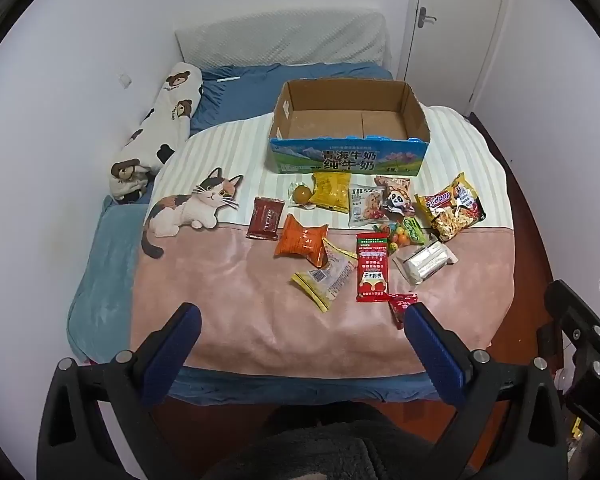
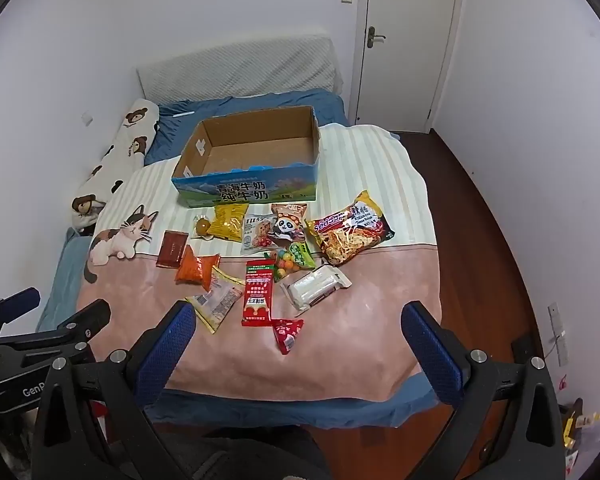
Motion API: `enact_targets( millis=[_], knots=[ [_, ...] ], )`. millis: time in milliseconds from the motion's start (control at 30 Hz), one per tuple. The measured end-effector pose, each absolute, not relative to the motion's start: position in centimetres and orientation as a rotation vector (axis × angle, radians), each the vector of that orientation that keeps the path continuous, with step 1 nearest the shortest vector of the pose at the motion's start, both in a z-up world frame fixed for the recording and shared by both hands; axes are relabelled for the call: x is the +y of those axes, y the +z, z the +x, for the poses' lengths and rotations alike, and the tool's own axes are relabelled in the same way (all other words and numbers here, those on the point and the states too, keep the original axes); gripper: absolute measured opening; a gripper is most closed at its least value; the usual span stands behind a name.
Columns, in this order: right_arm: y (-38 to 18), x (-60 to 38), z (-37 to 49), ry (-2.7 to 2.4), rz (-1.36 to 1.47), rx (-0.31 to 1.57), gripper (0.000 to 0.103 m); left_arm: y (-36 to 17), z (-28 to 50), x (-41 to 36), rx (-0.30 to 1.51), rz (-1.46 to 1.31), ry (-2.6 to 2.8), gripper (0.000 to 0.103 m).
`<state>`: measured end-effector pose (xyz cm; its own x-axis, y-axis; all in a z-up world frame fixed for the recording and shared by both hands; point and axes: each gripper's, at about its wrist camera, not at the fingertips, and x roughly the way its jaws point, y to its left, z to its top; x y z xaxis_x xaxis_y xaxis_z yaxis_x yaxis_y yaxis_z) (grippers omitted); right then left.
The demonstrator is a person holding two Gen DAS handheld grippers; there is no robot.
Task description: Organize snacks
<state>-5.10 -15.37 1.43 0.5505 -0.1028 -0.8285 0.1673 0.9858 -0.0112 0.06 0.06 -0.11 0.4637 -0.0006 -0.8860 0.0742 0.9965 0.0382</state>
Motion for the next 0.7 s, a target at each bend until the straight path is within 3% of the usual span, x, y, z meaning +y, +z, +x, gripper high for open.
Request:
enact_targets(
  millis=[700],
  knots=[
    [2.3, -14.1, -5.6, -0.152, 0.071, 0.978, 0.103, 1.4, -0.4, 0.8, 1.085, 0.056, -0.066, 0.103]
  ],
)
